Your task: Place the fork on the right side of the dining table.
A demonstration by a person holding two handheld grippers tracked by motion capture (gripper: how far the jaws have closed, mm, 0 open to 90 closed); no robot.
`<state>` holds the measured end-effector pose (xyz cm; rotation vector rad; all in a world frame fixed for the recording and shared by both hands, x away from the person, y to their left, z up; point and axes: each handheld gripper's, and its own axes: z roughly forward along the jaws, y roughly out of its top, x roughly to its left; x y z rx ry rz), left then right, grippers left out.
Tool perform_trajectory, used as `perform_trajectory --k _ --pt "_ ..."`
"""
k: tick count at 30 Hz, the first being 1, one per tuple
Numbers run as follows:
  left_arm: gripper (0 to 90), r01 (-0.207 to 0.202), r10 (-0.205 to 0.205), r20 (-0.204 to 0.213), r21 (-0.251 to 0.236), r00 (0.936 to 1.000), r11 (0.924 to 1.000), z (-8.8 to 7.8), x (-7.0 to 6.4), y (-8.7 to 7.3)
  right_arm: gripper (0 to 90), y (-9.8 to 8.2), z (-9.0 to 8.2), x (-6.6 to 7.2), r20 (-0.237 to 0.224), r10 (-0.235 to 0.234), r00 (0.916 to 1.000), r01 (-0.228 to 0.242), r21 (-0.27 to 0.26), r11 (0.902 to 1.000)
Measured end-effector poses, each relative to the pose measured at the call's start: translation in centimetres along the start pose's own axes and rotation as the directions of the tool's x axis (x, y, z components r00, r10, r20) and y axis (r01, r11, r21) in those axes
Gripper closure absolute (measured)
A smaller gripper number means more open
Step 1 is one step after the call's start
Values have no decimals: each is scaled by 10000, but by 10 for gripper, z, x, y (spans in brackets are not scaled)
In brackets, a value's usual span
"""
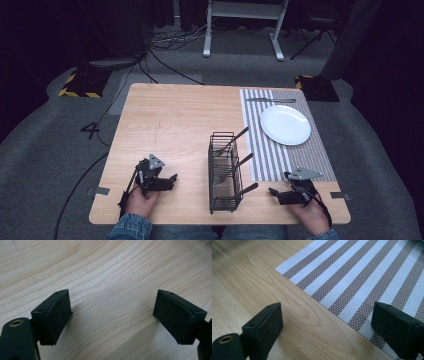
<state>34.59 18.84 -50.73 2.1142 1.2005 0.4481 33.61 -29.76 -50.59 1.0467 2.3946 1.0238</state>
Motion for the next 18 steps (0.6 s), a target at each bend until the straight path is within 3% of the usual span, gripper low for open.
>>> perform_trajectory --k 11,13,18 --pt "149 0 0 1 0 10000 10000 0 0 0 345 0 -6 -1 105 66 9999 -64 -135 9999" --pt "149 0 0 0 3 10000 10000 0 0 0 432 3 -9 -1 -70 287 9996 -287 72 9996" --pt "149 1 -1 -1 2 10000 10000 0 0 0 463 11 -21 4 -305 279 9991 -279 24 9996"
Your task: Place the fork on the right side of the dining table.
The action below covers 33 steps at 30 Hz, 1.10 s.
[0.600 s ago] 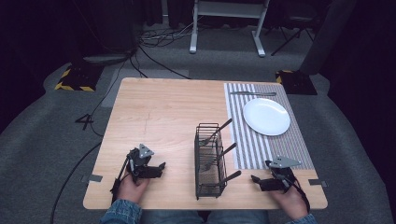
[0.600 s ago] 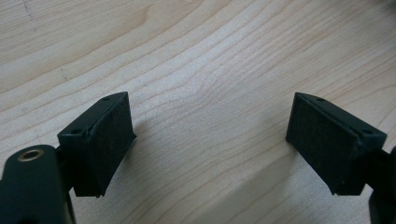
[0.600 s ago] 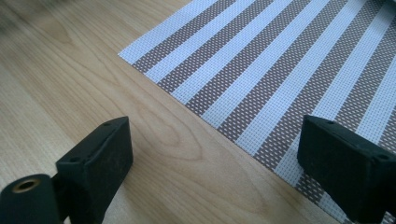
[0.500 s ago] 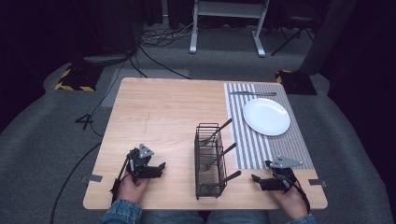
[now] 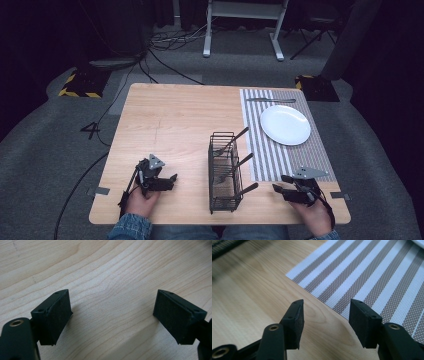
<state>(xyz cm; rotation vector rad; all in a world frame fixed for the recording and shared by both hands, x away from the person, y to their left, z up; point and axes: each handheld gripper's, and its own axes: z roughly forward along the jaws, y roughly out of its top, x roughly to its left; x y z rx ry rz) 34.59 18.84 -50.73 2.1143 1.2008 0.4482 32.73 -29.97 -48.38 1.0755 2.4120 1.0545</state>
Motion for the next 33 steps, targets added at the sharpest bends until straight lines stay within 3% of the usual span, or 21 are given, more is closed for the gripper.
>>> perform_trajectory --k 8,9,15,22,28,33 --pt "149 -6 6 1 2 10000 10000 0 0 0 467 18 -25 16 -457 -257 9986 238 -417 9988" --pt "149 -1 1 3 1 10000 10000 0 0 0 467 24 -32 21 -727 -339 9968 298 -577 9979" --pt "149 0 0 2 -8 10000 10000 0 0 0 466 42 -50 37 -1338 -528 9896 425 -782 9960" --pt "149 -6 6 2 11 10000 10000 0 0 0 470 61 -64 54 -2244 -891 9704 603 -1321 9894" --pt "149 3 -3 8 -8 10000 10000 0 0 0 478 72 -67 68 -2402 -1446 9599 1132 -1396 9837" --pt "149 2 -2 3 8 10000 10000 0 0 0 483 79 -69 76 -2652 -1653 9499 1262 -1582 9793"
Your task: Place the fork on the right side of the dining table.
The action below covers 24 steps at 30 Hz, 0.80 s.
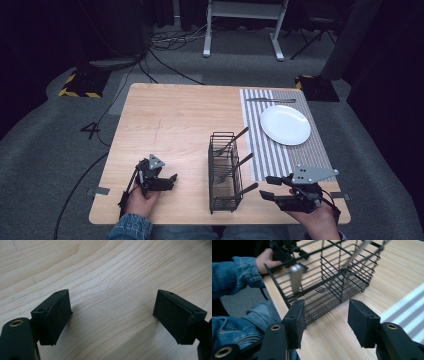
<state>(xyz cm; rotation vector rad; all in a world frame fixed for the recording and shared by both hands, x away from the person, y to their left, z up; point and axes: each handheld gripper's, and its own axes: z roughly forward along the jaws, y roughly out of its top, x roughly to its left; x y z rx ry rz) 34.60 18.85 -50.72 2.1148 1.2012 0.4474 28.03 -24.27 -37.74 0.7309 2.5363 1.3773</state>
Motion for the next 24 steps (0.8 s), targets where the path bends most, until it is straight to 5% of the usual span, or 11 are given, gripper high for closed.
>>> perform_trajectory --k 8,14,24 --pt "149 3 -3 8 -15 10000 10000 0 0 0 510 10 4 13 -562 -324 9979 314 -187 9993" --pt "149 -13 13 2 5 10000 10000 0 0 0 621 15 12 15 -1037 -287 9942 288 -5 9996" --pt "149 -7 7 3 4 10000 10000 0 0 0 723 28 15 13 -1141 -73 9934 121 415 9991"
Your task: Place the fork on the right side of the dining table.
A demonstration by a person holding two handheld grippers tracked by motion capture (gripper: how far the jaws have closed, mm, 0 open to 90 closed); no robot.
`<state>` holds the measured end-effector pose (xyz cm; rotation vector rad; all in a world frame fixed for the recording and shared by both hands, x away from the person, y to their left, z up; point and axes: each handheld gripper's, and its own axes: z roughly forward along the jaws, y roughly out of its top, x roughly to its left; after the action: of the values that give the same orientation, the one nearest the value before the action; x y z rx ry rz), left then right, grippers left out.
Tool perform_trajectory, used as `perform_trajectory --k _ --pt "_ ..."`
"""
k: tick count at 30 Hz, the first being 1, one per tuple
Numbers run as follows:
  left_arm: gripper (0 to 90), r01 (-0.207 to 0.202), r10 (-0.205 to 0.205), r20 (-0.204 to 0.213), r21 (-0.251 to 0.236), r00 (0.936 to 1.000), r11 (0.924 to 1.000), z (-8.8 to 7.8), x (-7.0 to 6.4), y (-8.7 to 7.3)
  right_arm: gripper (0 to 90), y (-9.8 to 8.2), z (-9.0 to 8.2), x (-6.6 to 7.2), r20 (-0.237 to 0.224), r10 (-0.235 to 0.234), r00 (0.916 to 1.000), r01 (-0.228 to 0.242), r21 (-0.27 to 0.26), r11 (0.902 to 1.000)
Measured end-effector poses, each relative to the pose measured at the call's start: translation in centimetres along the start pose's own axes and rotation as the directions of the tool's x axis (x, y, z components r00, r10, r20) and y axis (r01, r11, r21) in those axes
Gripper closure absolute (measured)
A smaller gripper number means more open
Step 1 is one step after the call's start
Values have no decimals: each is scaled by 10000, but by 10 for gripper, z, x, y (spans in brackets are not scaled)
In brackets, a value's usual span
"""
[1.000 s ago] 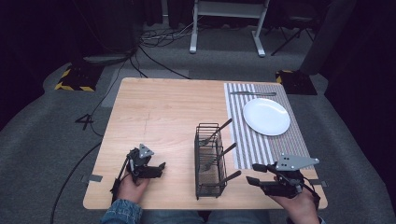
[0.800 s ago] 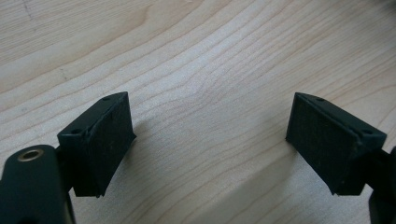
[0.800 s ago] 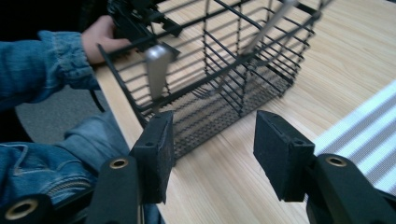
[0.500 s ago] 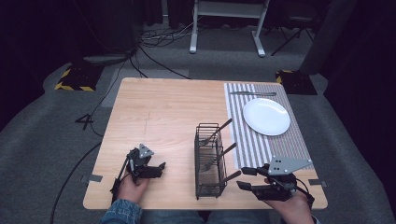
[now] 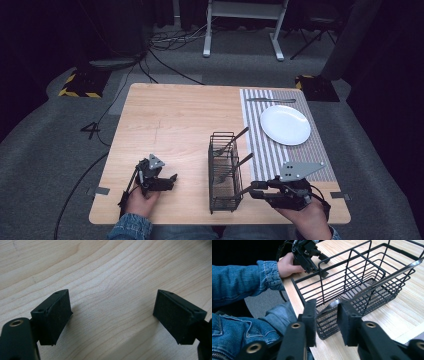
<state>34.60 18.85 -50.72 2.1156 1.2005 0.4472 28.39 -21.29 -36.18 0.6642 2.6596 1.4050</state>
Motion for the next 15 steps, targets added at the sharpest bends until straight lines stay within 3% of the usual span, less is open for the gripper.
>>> perform_trajectory --k 8,15 --pt "149 4 -4 -1 -3 10000 10000 0 0 0 779 4 0 0 -5 72 10000 -72 166 9998" --pt "149 5 -5 0 0 10000 10000 0 0 0 820 13 -1 7 26 -416 9991 415 213 9989"
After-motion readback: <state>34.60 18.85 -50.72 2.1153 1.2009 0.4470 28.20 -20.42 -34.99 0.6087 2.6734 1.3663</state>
